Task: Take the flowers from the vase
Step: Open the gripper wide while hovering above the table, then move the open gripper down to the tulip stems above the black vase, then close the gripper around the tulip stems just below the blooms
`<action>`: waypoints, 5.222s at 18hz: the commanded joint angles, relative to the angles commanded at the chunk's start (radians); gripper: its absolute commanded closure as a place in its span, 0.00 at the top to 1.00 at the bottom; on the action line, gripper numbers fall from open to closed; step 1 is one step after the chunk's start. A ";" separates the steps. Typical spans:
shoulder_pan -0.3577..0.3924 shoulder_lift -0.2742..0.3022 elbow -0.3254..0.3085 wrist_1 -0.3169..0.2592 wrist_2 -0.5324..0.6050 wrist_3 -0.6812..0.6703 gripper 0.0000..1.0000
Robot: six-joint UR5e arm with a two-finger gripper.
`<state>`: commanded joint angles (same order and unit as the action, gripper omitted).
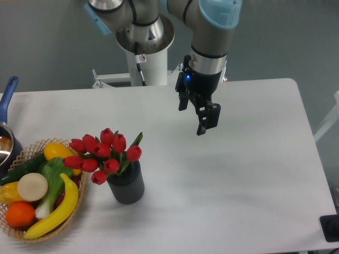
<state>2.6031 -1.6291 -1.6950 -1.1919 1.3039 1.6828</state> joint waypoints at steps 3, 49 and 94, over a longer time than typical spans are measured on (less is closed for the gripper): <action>0.017 0.014 0.002 0.000 0.002 0.000 1.00; -0.087 -0.032 -0.160 0.245 -0.365 -0.526 1.00; -0.126 -0.163 -0.187 0.405 -0.612 -0.584 0.57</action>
<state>2.4774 -1.7917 -1.8822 -0.7869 0.6918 1.0983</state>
